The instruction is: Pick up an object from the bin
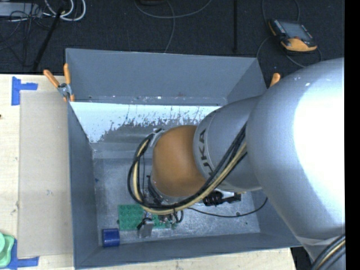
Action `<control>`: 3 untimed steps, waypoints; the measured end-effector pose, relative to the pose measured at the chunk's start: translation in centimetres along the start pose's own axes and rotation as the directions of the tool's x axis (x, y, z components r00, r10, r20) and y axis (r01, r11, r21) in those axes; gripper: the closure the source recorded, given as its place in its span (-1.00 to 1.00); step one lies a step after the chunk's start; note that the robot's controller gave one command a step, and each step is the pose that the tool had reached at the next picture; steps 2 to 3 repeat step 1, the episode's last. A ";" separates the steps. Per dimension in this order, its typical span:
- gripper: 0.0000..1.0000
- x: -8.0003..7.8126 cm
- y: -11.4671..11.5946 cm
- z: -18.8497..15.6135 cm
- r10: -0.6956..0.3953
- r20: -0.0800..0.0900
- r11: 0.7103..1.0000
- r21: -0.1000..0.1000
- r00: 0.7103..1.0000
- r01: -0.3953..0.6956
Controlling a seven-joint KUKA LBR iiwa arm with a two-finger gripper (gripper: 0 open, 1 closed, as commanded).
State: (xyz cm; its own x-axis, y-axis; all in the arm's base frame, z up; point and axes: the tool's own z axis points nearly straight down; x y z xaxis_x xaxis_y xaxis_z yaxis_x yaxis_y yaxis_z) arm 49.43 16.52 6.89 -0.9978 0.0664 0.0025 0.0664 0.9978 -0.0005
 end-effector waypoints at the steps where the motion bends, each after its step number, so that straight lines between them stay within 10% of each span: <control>1: 1.00 -3.1 3.6 -13.9 -0.054 0.011 0.999 -0.004 0.998 0.054; 3: 1.00 -3.1 3.6 -13.9 -0.054 0.011 0.999 -0.004 0.998 0.054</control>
Offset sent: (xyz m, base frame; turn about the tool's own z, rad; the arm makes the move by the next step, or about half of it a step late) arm 0.0311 0.0328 0.1344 -0.0579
